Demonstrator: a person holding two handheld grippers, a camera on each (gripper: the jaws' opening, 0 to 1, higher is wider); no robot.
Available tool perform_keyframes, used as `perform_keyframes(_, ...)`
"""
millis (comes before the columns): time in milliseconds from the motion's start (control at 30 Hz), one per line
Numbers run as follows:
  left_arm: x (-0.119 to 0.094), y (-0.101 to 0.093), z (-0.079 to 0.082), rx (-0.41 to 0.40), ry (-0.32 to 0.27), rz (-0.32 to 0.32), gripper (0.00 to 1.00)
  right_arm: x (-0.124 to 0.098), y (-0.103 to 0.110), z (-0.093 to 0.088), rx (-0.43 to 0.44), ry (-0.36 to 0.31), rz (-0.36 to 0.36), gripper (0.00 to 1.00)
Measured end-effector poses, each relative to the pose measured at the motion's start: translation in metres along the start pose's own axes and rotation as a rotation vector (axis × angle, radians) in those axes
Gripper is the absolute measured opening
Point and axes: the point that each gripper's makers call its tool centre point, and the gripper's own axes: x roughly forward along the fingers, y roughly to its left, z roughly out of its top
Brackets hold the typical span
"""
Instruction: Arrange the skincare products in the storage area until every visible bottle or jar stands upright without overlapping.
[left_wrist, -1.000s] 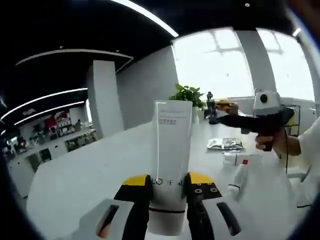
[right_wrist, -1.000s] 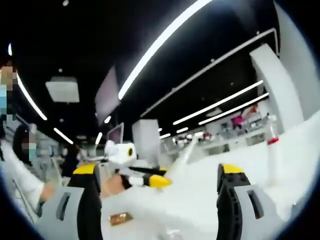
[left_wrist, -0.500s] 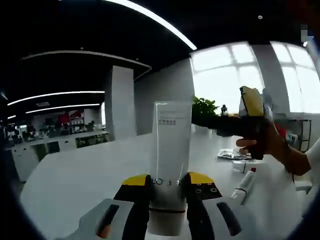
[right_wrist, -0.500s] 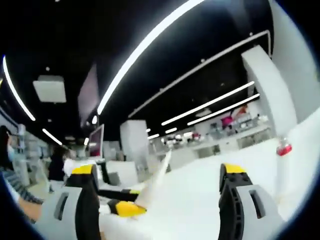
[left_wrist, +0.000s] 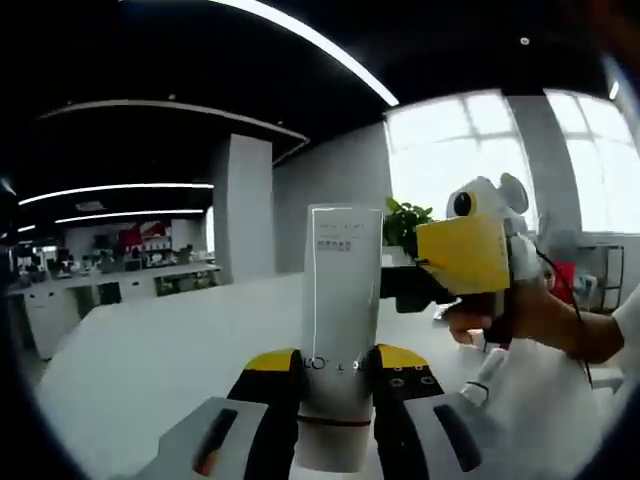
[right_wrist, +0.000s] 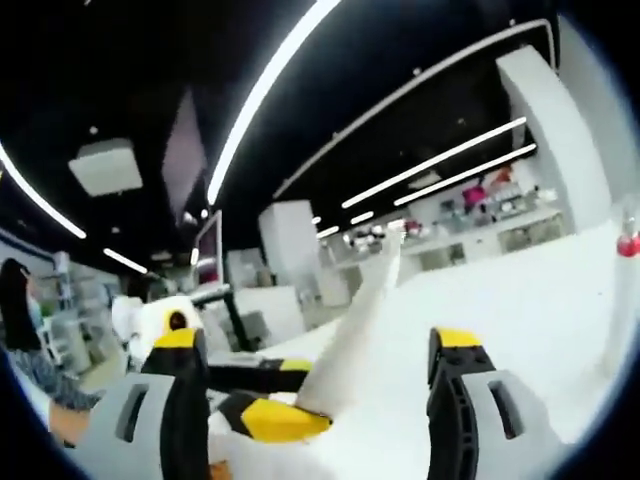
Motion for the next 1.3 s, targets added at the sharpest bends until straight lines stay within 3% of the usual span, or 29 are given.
perform_keyframes(167,-0.001,-0.005,0.002,0.023,-0.006,0.012,0.26,-0.004,0.003,0.007,0.000,-0.030,0.002,0.73)
perform_keyframes(300,-0.001,-0.004,0.002,0.021,-0.008,0.017,0.26,-0.010,-0.002,0.013,0.025,-0.054,-0.018,0.50)
perform_keyframes(500,-0.001,-0.008,0.001,0.035,-0.006,0.005,0.27,-0.017,-0.022,0.012,0.018,-0.048,-0.119,0.19)
perform_keyframes(533,-0.001,-0.009,0.001,0.038,-0.006,0.001,0.27,-0.018,-0.028,0.012,0.007,-0.048,-0.146,0.19)
perform_keyframes(567,0.001,-0.011,0.000,0.048,0.003,0.003,0.27,-0.018,-0.023,0.011,0.041,-0.045,-0.113,0.19)
perform_keyframes(667,0.004,-0.011,-0.002,0.083,0.000,-0.013,0.29,-0.019,-0.022,0.012,0.048,-0.048,-0.118,0.16)
perform_keyframes(767,0.007,-0.012,-0.006,0.100,-0.007,-0.045,0.30,-0.019,-0.016,0.012,-0.029,-0.029,-0.106,0.12)
perform_keyframes(900,0.005,-0.016,-0.002,0.006,-0.049,-0.128,0.31,-0.021,-0.013,0.013,-0.023,-0.024,-0.064,0.10)
perform_keyframes(1000,0.004,-0.013,0.001,-0.068,-0.086,-0.161,0.38,-0.023,-0.011,0.013,-0.016,-0.019,-0.028,0.10)
perform_keyframes(1067,0.003,-0.015,-0.003,-0.077,-0.066,-0.207,0.41,-0.023,-0.009,0.009,-0.076,0.009,0.010,0.10)
perform_keyframes(1133,0.004,-0.009,-0.005,-0.086,-0.076,-0.200,0.43,-0.022,-0.009,0.002,-0.103,0.034,0.030,0.10)
perform_keyframes(1200,0.005,-0.014,-0.011,-0.113,-0.049,-0.255,0.43,-0.021,-0.003,-0.007,-0.143,0.074,0.074,0.10)
perform_keyframes(1300,0.007,-0.016,-0.018,-0.102,-0.021,-0.267,0.44,-0.021,0.000,-0.009,-0.132,0.082,0.073,0.10)
